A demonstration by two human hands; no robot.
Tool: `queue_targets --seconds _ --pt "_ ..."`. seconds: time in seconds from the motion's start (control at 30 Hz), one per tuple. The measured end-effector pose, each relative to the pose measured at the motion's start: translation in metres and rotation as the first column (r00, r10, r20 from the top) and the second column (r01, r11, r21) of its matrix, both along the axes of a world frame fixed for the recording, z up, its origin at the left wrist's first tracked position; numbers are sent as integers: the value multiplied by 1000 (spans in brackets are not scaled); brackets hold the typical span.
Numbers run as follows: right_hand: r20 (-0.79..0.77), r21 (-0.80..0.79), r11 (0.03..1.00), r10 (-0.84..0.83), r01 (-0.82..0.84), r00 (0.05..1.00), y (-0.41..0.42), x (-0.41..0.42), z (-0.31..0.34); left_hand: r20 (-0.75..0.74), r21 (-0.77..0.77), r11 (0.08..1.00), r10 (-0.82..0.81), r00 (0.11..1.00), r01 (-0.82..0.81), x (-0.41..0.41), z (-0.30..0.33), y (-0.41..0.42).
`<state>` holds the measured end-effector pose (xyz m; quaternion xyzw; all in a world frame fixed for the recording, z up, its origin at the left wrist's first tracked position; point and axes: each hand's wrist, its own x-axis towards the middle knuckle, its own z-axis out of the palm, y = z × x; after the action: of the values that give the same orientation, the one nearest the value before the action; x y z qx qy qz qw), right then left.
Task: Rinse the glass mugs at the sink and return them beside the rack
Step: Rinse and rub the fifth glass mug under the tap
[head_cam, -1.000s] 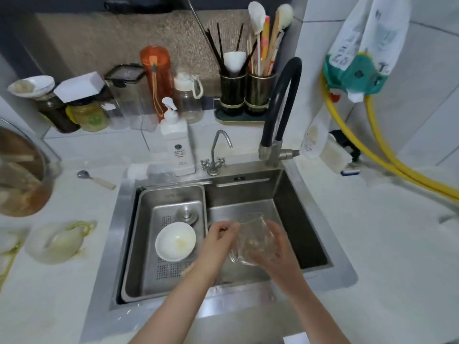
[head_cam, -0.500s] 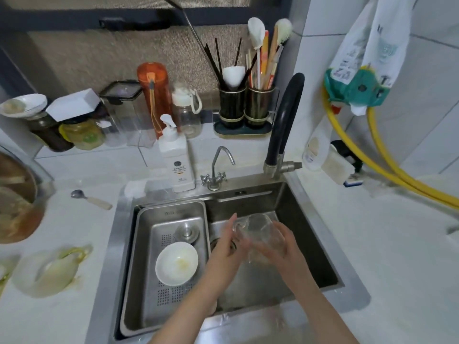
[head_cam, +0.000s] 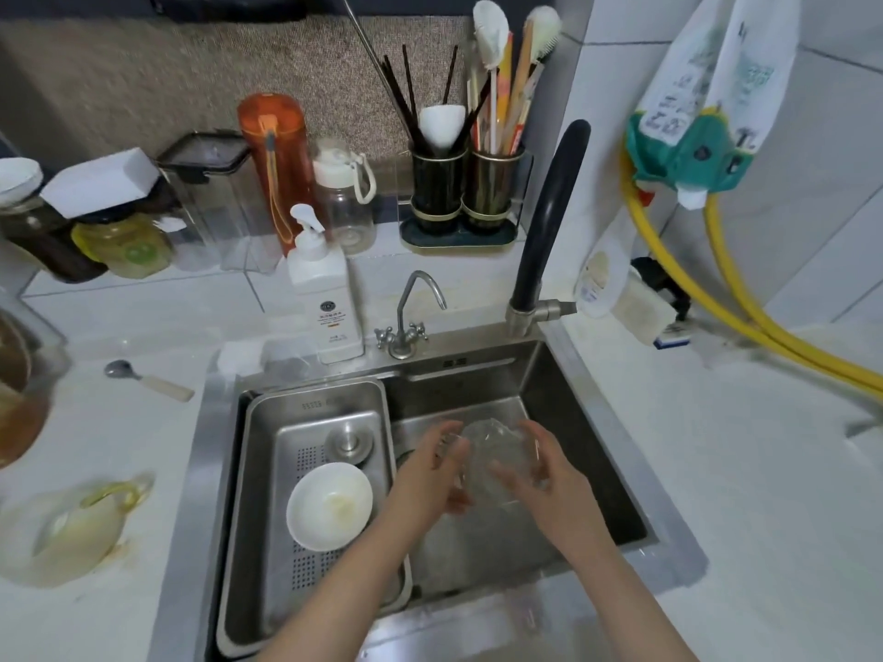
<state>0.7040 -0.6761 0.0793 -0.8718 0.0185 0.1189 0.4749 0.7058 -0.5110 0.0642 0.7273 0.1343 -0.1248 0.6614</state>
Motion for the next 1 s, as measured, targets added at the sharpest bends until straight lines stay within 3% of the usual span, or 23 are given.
queue_targets --seconds 0.13,0.4,0.47,0.6,0.7,0.87,1.0 --pt "-19 -91 995 37 -38 999 -9 12 -8 -68 -27 1000 1 998 -3 7 -1 -7" --pt "-17 267 962 -45 48 999 -16 25 -15 103 50 997 -60 993 55 2 5 -26" --pt "-27 296 954 -38 44 999 -20 30 -14 131 71 996 -60 989 51 2 7 -30" --pt "-25 371 928 43 -31 999 -25 44 -17 157 -32 999 8 988 -3 5 7 -33" --pt "-63 398 916 88 -56 994 -28 54 -20 204 2 1000 13 979 -14 11 7 -33" --pt "75 351 922 148 -165 986 -38 70 -29 179 -40 985 175 968 -171 25 13 -36" --pt "261 270 931 175 -246 949 -40 79 -26 51 -68 933 357 933 -353 36 18 -45"
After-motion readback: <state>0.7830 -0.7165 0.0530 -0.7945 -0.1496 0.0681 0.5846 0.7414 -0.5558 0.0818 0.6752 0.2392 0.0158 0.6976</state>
